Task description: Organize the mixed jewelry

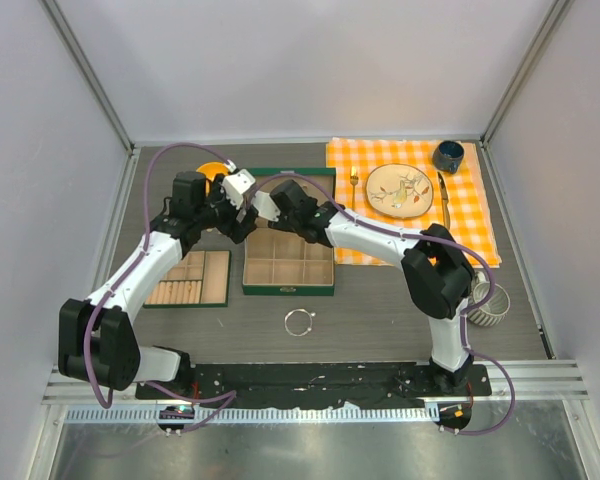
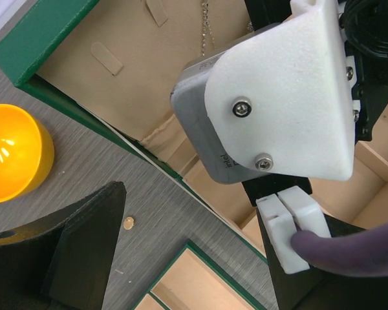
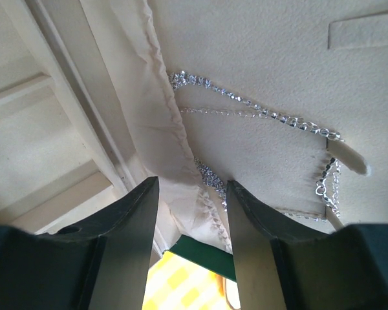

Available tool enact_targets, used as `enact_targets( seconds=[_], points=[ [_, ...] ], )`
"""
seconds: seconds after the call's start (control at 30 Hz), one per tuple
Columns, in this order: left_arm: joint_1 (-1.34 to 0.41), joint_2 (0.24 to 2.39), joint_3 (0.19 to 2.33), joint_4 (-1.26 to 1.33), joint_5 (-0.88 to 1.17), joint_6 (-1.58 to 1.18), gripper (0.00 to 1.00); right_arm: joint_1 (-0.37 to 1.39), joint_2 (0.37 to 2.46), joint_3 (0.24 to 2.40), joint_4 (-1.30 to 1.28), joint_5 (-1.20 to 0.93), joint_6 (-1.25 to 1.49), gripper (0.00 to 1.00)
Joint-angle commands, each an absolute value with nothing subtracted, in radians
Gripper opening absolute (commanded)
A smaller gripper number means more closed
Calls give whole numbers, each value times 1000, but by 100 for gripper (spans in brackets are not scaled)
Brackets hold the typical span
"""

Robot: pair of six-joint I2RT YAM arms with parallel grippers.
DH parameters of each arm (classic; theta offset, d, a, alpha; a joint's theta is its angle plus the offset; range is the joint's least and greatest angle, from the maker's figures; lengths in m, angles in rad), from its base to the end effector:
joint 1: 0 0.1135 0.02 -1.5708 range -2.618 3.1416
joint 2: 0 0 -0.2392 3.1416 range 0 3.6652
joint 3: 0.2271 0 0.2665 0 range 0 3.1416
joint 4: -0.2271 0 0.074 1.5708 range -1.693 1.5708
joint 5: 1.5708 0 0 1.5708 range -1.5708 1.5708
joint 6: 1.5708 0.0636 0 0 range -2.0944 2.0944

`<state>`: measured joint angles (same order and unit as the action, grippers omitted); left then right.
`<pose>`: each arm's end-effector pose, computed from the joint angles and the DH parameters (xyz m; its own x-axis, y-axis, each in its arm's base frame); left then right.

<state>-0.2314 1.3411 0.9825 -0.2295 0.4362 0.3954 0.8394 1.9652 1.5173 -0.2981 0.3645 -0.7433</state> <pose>0.3241 -0.1040 0.2384 -0.2865 0.4262 -0.8581 0.7156 0.6907 0.1042 0.3307 0.3346 0.1854 0.0185 -0.9260 -0.3770 -0.6900 0.2611 -0.6751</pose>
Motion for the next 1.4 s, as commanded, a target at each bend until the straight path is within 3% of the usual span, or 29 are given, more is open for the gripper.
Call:
enact_targets(
  seconds=[0.0,1.37],
  points=[
    [-189,1324,1005,-121,377,380,85,827,1928,1493,-423,370,-821,52],
    [-189,1321,982,-98,367,380,84,815,1936,1730,-604,273,-782,51]
  ],
)
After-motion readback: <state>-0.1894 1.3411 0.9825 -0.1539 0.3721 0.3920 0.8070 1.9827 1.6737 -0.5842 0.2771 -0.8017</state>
